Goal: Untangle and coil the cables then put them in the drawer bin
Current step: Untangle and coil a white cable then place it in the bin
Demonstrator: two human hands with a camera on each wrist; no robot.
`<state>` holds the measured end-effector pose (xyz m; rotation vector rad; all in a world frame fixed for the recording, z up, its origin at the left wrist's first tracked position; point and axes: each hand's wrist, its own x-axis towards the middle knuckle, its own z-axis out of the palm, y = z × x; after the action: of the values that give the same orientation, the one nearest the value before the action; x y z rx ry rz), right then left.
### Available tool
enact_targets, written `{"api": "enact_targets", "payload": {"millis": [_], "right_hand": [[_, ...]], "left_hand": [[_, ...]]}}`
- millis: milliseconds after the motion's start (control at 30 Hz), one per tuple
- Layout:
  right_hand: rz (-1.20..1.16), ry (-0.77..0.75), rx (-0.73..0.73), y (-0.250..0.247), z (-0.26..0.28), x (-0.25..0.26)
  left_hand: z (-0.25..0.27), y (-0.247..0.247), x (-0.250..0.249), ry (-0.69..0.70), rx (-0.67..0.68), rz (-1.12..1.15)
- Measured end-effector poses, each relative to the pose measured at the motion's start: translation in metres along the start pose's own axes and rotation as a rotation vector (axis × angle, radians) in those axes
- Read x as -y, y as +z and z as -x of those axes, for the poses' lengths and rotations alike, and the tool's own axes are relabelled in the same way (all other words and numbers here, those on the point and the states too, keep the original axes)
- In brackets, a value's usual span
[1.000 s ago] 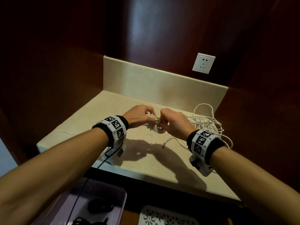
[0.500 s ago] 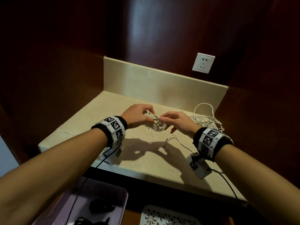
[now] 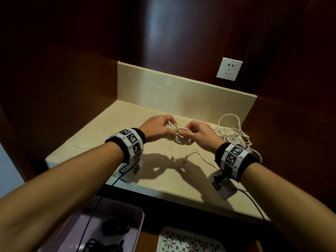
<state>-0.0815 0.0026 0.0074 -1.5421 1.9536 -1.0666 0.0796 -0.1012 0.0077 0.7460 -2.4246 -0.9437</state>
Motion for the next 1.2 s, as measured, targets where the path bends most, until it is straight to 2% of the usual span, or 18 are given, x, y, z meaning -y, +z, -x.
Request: {"api": "enact_targets", "payload": {"millis": [167, 333, 500, 700, 967, 1200], "right_hand": [[0.091, -0.012, -0.055, -0.001, 0.007, -0.003], [0.095, 0.014, -0.077, 0.009, 0.016, -0.008], [-0.050, 0.081, -0.109, 0.018, 0.031, -0.009], [-0.101, 0.146, -0.162, 0.034, 0.043, -0.007], [-0.124, 0.168, -0.167, 0.050, 0.063, -0.001], [-0.292, 0.181, -0.211, 0.072, 0.086, 0.010]], "left_hand": [[0.007, 0.001, -0.004, -0.001, 0.072, 0.016], [0.014, 0.007, -0.001, -0.002, 0.057, -0.004], [0.018, 0.010, 0.004, -0.048, 0.048, -0.018], [0.030, 0.014, 0.006, -0.059, 0.061, -0.014], [0.052, 0.008, 0.006, -0.057, 0.054, -0.008], [0.082, -0.002, 0.016, -0.076, 0.039, -0.038]]}}
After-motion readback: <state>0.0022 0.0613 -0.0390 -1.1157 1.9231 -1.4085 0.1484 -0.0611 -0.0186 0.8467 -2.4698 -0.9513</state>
